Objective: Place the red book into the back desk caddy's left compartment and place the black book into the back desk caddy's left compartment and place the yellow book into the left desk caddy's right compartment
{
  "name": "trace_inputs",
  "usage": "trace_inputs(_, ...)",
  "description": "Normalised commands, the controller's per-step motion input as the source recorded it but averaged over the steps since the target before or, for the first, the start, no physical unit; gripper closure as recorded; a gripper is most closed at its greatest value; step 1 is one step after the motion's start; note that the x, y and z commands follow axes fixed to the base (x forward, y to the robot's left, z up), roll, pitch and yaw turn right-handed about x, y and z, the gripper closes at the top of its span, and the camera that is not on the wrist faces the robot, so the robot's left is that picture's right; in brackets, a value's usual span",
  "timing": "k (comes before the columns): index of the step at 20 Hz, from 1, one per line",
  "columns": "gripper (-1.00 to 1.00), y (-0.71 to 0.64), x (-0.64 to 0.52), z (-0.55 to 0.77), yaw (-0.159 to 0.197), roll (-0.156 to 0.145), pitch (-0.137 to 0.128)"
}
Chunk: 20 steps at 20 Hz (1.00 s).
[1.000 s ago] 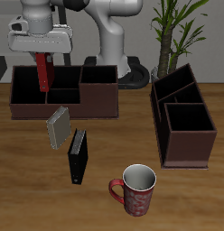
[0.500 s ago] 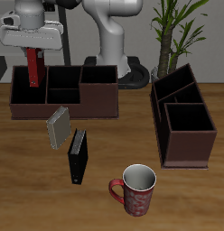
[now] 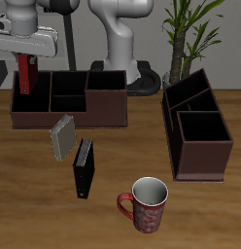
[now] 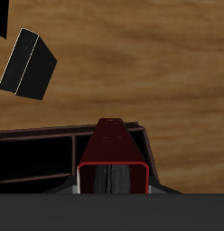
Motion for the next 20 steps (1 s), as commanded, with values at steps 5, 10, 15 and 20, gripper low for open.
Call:
trace_inputs(5, 1.00, -0.11, -0.08, -0.08, 0.017, -0.014, 0.016)
trace_inputs(10, 1.00, -0.02, -0.06, -0.17, 0.035, -0.017, 0.031)
trace_inputs(15, 1.00, -0.01, -0.13, -0.12, 0.046, -0.032, 0.021)
trace_inputs(20, 1.00, -0.03, -0.08, -0.06, 0.010, -0.010, 0.015)
